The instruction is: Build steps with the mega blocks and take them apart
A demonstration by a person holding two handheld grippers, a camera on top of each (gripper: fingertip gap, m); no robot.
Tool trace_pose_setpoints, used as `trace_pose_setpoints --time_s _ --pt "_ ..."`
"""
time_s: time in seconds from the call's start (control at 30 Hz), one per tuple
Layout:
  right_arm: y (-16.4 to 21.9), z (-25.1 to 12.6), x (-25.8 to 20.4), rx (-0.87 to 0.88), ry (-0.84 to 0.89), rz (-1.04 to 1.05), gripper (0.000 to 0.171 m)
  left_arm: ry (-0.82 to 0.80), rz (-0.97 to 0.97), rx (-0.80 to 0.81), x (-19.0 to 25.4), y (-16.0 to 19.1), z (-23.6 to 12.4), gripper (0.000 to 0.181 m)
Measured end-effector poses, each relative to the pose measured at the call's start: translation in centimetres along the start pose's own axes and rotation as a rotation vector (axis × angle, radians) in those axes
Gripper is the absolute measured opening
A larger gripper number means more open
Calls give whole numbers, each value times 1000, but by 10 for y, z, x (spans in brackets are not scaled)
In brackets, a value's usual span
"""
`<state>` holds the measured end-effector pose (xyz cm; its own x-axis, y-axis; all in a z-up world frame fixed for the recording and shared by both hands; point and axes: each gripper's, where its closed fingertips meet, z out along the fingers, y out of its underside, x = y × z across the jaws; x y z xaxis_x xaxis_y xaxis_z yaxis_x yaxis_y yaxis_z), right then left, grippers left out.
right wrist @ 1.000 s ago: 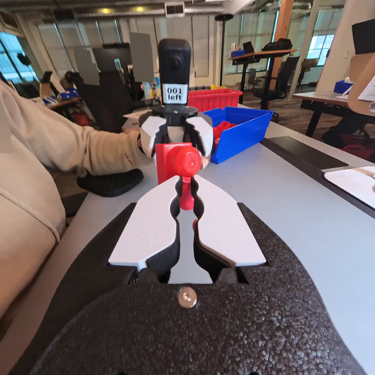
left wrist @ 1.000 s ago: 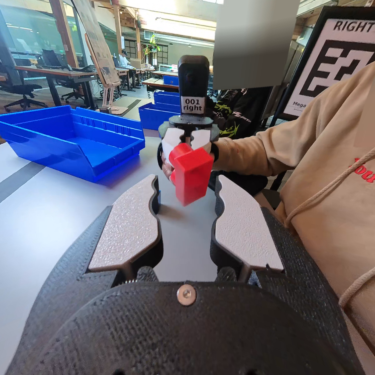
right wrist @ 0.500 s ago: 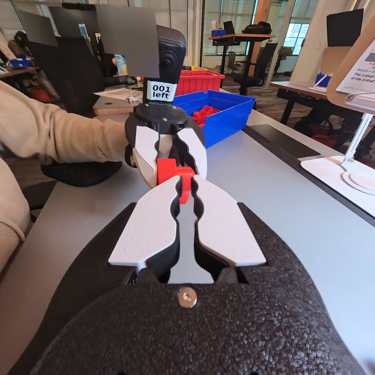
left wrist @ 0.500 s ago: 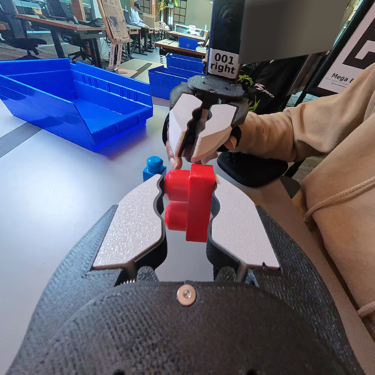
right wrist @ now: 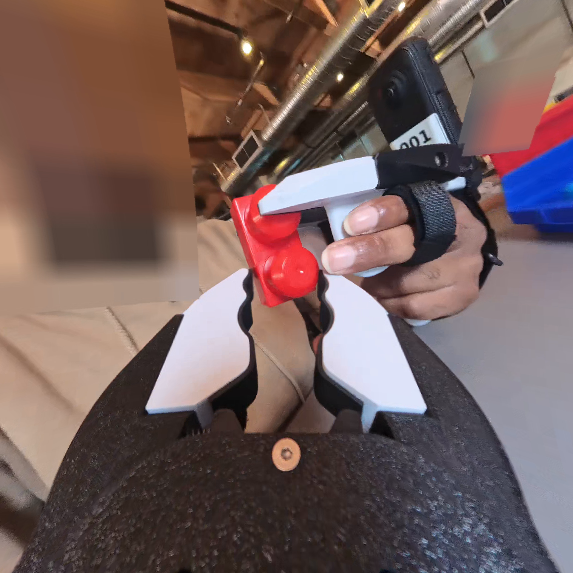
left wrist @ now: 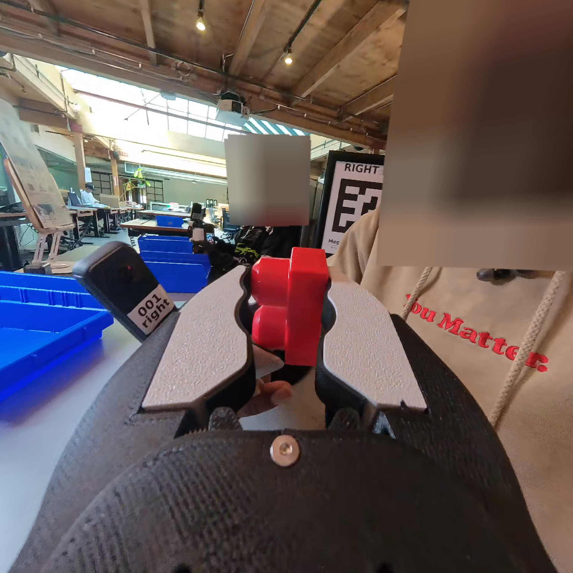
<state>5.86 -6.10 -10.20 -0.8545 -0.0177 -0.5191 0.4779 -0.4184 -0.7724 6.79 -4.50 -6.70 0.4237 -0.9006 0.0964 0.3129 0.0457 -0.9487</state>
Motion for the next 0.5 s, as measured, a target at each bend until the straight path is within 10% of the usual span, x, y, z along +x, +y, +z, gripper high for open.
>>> trace_pose_setpoints --time_s 0.23,0.5 --pt "-16 -10 3 73 85 -53 33 -130 48 -16 -16 -9 -14 45" --pt "-54 -54 37 98 680 -486 32 -443 45 -143 -65 4 -37 53"
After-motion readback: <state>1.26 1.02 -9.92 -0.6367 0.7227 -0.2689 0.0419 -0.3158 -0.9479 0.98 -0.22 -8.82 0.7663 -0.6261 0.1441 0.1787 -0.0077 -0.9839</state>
